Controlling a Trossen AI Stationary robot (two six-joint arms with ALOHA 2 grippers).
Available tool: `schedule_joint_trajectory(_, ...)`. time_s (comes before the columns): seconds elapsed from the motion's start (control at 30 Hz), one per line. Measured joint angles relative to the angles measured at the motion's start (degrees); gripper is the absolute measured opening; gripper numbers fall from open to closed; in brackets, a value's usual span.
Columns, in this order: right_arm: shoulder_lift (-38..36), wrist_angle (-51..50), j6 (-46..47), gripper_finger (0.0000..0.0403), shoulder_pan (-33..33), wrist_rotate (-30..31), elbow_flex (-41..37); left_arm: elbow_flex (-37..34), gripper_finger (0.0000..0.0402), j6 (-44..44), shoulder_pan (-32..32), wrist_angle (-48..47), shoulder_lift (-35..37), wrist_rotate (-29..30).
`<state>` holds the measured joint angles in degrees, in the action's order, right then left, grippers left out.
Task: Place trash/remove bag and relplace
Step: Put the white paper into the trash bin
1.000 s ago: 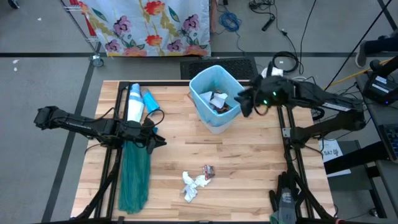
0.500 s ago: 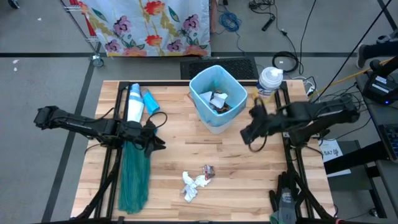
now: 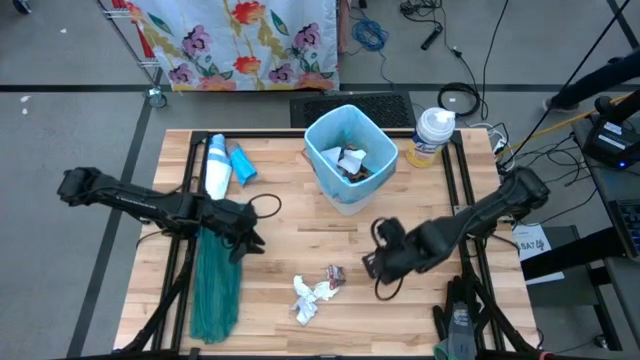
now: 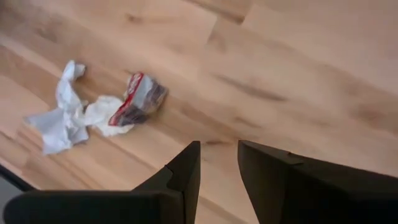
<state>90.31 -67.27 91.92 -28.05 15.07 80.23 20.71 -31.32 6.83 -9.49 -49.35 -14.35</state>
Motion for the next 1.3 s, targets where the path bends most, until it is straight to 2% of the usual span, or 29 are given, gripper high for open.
schedule_joint_trajectory(0.13, 3.69, 4.17, 2.95, 0.0098, -2.26, 0.02, 0.0, 0.87, 0.0153, 3.68, 1.58, 0.35, -3.67, -1.81)
schedule_joint_trajectory(0.37, 9.17, 9.4, 9.0, 0.0098, -6.09, 0.04, -0.02, 7.08, 0.0147, 18.14, 6.57, 0.15, -11.14, -2.07)
schedule_joint_trajectory(0.47, 11.12, 12.0, 11.26, 0.0098, -7.64, 0.04, -0.02, 10.52, 0.0144, 25.55, 7.54, 0.18, -15.52, -1.98)
schedule_joint_trajectory(0.6, 13.14, 14.71, 14.64, 0.0098, -9.56, 0.06, -0.02, 14.87, 0.0143, 39.56, 9.1, 0.13, -21.03, -0.6)
schedule_joint_trajectory(0.7, 14.23, 17.49, 16.59, 0.0098, -11.03, 1.27, -0.02, 18.18, 0.0143, 45.71, 9.92, 0.02, -24.83, 1.28)
schedule_joint_trajectory(0.93, 14.84, 21.2, 18.87, 0.0098, -13.78, 6.03, -0.02, 26.23, 0.0143, 48.75, 10.19, -0.86, -35.0, 1.79)
schedule_joint_trajectory(1.3, 14.84, 22.3, 18.62, 0.0098, -16.69, 5.95, -0.02, 36.76, 0.0143, 48.76, 10.38, -8.05, -50.04, 4.42)
